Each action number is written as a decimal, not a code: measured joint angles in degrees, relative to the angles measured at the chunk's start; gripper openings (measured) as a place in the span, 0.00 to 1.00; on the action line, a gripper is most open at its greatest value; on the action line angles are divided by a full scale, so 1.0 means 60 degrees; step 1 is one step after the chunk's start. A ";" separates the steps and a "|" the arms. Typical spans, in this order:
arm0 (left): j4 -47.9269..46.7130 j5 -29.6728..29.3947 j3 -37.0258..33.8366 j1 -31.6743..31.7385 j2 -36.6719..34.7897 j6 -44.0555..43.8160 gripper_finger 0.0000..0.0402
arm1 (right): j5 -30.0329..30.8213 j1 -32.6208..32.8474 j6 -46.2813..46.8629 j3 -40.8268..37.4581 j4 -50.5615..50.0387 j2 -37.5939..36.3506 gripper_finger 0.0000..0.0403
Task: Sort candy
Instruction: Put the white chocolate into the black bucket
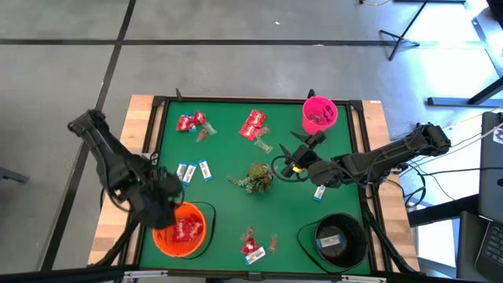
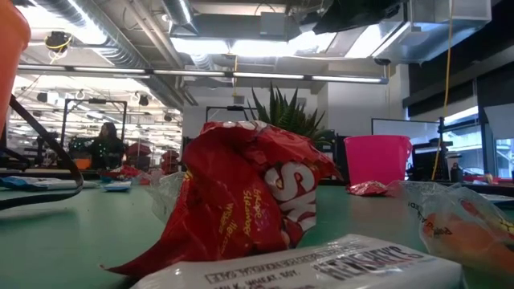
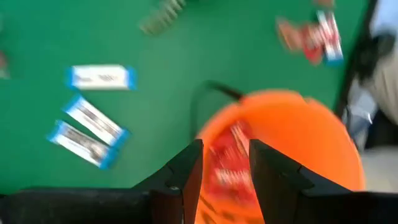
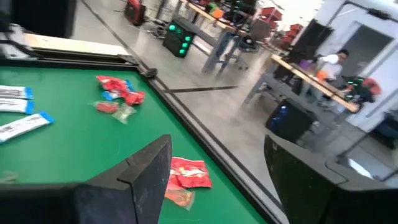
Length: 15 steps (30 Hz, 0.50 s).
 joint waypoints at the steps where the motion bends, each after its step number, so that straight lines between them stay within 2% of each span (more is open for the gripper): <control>1: -0.0100 -0.0306 0.0000 0.0256 -0.0118 0.0058 0.30 | -0.0214 0.0000 0.0002 -0.0001 0.0017 -0.0035 0.63; 3: -0.0362 -0.0809 0.0000 0.0825 -0.0297 0.0232 0.30 | -0.0938 0.0013 0.0001 -0.0004 -0.0041 -0.0217 0.63; 6: -0.0660 -0.0748 0.0000 0.1841 -0.0407 0.0833 0.30 | -0.1926 0.0069 0.0003 -0.0004 -0.0328 -0.0744 0.63; 10: -0.0439 -0.0155 -0.0340 0.3274 -0.0407 0.1851 0.30 | -0.2302 0.0076 0.0188 -0.0268 -0.0918 -0.1621 0.63; 15: 0.0312 0.1159 -0.1686 0.4820 -0.0399 0.3024 0.30 | -0.2364 0.0047 0.0511 -0.1509 -0.0659 -0.2968 0.63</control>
